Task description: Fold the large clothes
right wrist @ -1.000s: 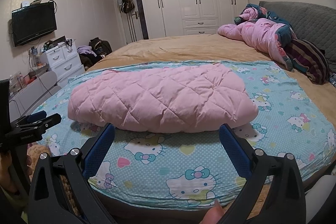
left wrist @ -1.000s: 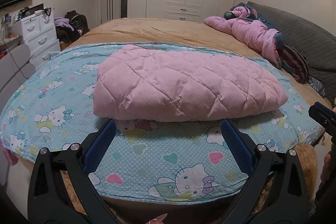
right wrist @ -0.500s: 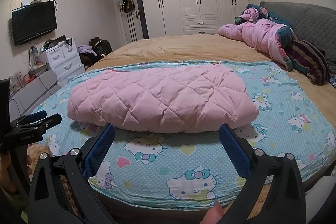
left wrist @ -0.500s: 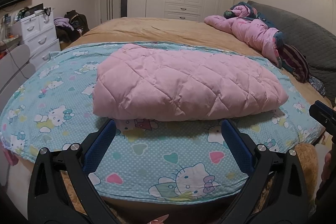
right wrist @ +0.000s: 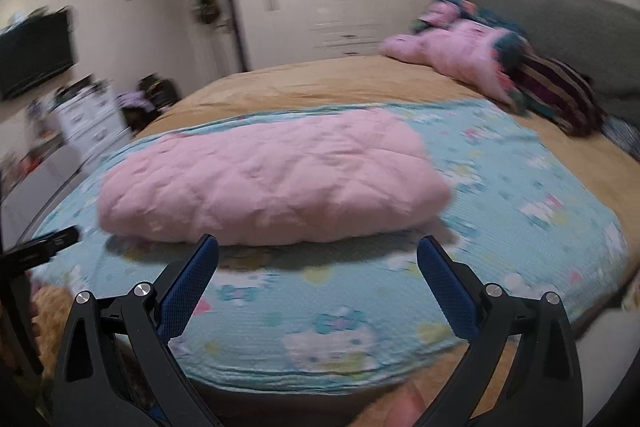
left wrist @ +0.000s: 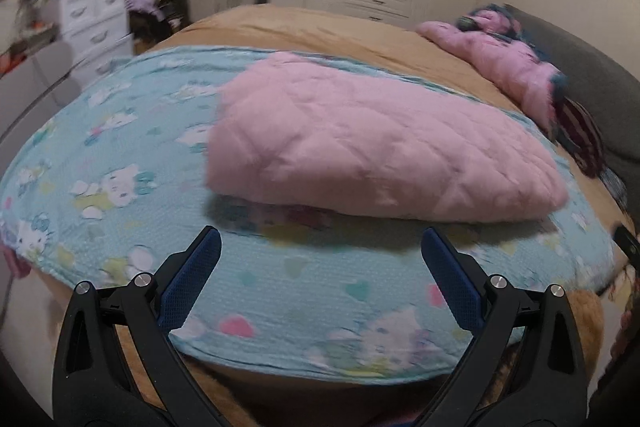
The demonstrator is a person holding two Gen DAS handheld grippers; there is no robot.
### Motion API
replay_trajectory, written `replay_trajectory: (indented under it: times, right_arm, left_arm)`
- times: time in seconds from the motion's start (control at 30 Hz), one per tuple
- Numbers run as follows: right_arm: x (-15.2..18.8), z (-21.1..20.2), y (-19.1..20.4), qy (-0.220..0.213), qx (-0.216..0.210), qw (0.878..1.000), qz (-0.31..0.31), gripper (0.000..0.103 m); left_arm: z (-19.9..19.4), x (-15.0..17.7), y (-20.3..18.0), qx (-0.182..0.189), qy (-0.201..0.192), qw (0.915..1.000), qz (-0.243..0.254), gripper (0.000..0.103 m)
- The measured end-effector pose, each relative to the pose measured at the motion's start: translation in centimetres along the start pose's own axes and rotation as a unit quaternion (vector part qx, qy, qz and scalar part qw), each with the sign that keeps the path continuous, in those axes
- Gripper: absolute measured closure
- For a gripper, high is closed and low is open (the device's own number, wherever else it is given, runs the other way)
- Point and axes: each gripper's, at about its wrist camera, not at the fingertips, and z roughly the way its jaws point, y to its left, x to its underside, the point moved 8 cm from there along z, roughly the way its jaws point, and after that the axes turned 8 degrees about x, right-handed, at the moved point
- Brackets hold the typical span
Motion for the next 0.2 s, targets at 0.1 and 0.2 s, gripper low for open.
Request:
replay_trajectory:
  times: [0.1, 0.2]
  right_arm:
    - [1.4, 1.5, -10.7, 0.02, 0.109, 0.989, 0.097, 0.004]
    - [5.6, 1.7, -24.7, 0.062, 0.261, 0.938, 0.218, 0.004]
  left_arm:
    - [0.9, -2.0, 8.0, -0.058, 0.005, 0.997, -0.051, 0.009]
    - [0.7, -4.5, 18.1, -0.135, -0.01, 0.9849, -0.108, 0.009]
